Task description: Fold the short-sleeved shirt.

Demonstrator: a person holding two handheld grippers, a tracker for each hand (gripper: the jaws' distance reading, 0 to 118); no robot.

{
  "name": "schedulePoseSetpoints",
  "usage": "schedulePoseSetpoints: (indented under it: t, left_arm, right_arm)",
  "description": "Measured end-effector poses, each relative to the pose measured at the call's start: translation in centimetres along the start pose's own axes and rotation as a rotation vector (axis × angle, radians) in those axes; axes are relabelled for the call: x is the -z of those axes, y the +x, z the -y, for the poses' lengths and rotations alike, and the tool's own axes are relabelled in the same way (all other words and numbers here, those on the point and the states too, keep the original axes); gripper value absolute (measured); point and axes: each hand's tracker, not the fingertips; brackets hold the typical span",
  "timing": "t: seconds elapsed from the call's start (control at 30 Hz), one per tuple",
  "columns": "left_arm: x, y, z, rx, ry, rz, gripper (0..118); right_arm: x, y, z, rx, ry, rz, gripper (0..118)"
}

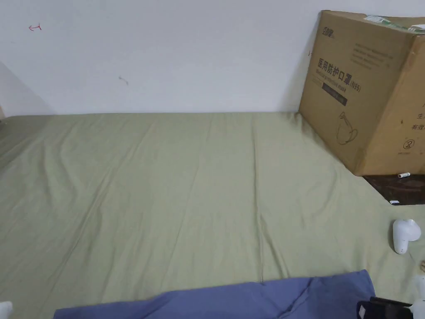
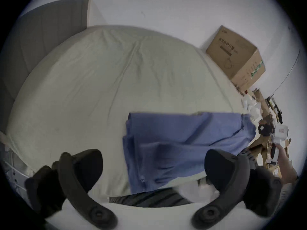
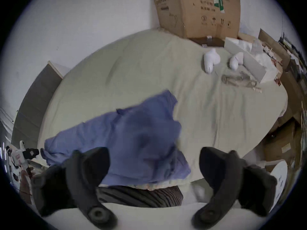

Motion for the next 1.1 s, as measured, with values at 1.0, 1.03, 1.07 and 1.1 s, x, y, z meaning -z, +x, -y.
schedulePoseSetpoints:
  t: [1.0,1.03,1.07,1.1]
  left_arm:
    - [5.8,-13.8,1.3,-0.603,-0.133,0.529,118]
    - [5.5,-14.2,1.6,-0.627,-0.115,0.581,117]
    - [6.1,-14.6,1.8,-0.656,-0.127,0.623,118]
    - [6.5,-14.6,1.9,-0.679,-0.126,0.665,118]
  right_arm:
    - [-2.4,-9.6,-2.2,-0.130,0.122,-0.084,0]
    - [-2.9,-10.4,-2.2,-0.131,0.119,-0.079,0]
    - [-2.9,-10.6,-2.2,-0.133,0.113,-0.071,0]
    - [-2.8,-10.7,-2.3,-0.137,0.108,-0.061,0]
